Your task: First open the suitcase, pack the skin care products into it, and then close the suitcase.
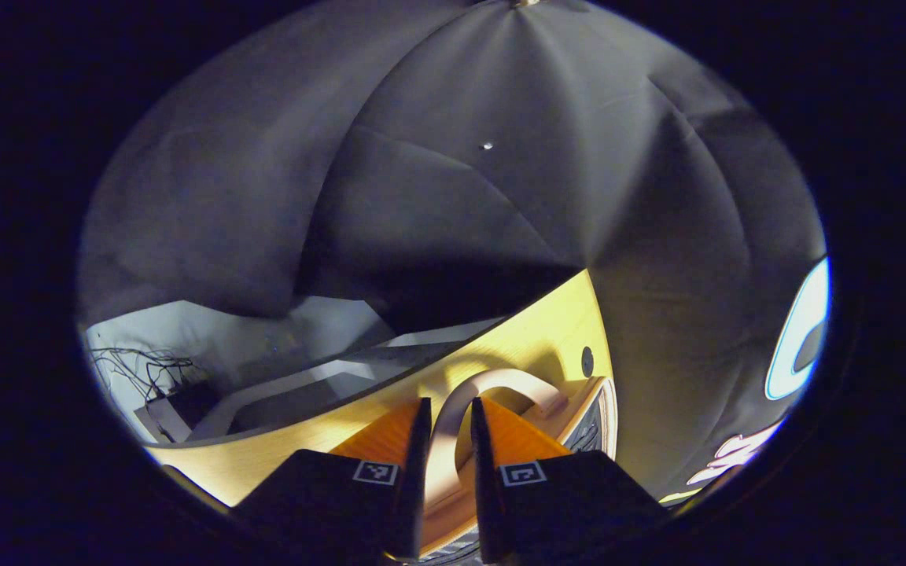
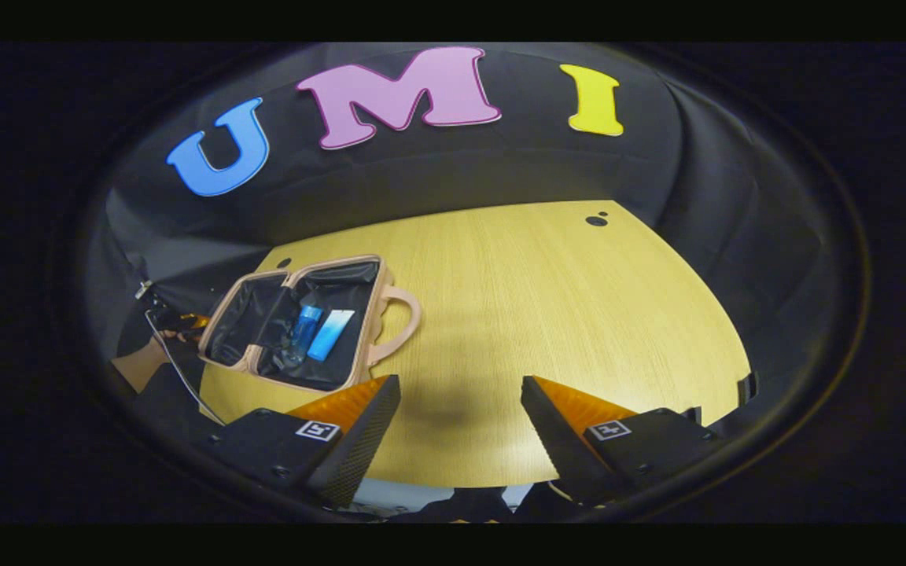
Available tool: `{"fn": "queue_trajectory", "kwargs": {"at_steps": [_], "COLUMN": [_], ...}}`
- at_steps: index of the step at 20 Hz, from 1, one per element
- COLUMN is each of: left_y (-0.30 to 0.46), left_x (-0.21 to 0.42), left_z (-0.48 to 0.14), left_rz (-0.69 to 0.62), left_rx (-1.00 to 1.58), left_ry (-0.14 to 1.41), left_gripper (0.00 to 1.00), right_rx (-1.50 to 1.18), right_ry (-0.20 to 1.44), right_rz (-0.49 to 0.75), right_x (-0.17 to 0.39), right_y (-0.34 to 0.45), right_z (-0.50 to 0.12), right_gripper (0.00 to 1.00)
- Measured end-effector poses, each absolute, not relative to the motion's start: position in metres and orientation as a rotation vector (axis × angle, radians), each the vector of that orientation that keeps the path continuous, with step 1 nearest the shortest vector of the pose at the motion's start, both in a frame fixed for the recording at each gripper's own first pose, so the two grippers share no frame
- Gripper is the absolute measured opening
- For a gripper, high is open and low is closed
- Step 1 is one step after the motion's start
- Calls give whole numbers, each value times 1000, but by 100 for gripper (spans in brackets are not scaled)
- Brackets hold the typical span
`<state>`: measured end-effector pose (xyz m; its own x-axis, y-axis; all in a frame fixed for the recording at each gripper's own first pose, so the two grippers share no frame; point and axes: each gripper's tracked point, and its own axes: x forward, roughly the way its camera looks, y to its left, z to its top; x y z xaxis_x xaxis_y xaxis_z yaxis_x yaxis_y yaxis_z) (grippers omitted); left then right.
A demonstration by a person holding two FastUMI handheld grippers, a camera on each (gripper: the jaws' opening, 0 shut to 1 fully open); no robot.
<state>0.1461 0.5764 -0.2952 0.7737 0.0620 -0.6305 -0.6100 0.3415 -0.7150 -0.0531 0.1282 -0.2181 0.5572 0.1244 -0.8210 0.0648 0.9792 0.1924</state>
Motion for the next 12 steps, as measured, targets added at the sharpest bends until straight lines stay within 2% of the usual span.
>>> {"fn": "queue_trajectory", "kwargs": {"at_steps": [3, 6, 7, 12], "left_y": [572, 568, 563, 518], "left_x": [143, 136, 132, 113], "left_z": [-275, -246, -229, -121], "left_rz": [433, 415, 409, 331], "left_rx": [-1062, -949, -921, -823], "left_ry": [545, 519, 498, 340], "left_gripper": [20, 17, 16, 15], "right_rx": [230, 249, 244, 267], "right_ry": [978, 971, 965, 949], "right_rz": [47, 85, 96, 137], "right_x": [-51, -47, -46, -43], "right_y": [133, 143, 145, 158], "right_z": [-219, -217, -217, -214], "right_gripper": [98, 100, 98, 98]}}
